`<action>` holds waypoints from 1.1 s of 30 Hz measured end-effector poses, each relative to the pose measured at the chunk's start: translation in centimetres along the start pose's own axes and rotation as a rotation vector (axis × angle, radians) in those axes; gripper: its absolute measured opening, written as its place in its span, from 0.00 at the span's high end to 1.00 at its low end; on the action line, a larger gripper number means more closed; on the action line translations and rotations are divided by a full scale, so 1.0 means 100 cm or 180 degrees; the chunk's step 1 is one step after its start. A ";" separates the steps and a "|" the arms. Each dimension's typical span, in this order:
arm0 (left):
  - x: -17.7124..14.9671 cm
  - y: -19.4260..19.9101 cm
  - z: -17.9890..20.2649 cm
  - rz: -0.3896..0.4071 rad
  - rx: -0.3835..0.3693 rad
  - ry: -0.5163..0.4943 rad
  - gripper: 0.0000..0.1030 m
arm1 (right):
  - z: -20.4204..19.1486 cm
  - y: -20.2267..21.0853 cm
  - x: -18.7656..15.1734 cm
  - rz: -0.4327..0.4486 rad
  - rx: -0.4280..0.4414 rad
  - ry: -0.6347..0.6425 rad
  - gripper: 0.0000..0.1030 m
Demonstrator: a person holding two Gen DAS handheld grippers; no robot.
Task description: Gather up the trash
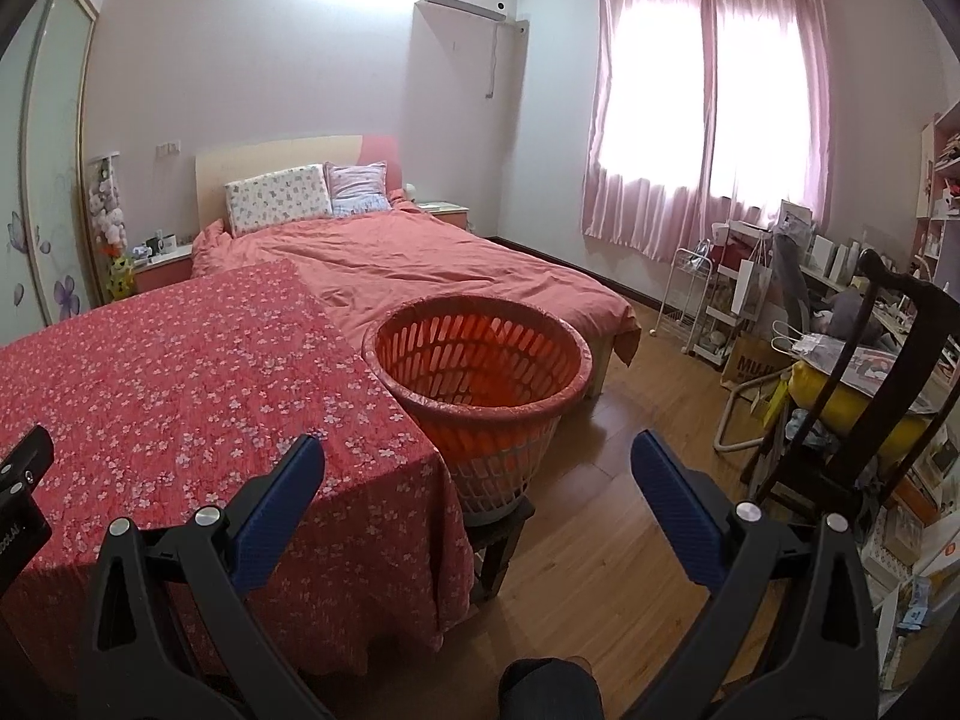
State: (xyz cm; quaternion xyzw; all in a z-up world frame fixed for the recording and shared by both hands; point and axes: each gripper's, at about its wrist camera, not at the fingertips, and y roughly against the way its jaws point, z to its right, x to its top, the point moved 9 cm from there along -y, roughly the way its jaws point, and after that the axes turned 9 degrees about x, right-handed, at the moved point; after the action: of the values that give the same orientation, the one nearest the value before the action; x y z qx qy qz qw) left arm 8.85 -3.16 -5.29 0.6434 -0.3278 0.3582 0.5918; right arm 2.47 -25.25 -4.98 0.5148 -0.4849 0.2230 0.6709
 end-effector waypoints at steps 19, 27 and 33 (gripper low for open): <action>0.003 0.002 0.001 0.0039 0.0001 0.0005 0.04 | -0.001 -0.001 0.000 -0.0016 0.0016 0.0002 0.02; 0.003 0.003 0.001 0.0056 -0.0002 0.0004 0.04 | -0.001 -0.001 0.000 -0.0017 0.0019 0.0002 0.02; 0.003 0.003 0.001 0.0053 0.0000 0.0003 0.04 | -0.003 -0.001 0.000 -0.0022 0.0025 0.0003 0.02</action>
State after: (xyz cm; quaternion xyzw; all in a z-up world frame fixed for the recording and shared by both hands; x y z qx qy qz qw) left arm 8.75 -3.30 -4.84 0.6405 -0.3329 0.3634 0.5890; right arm 2.70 -24.98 -5.08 0.5190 -0.4819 0.2228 0.6699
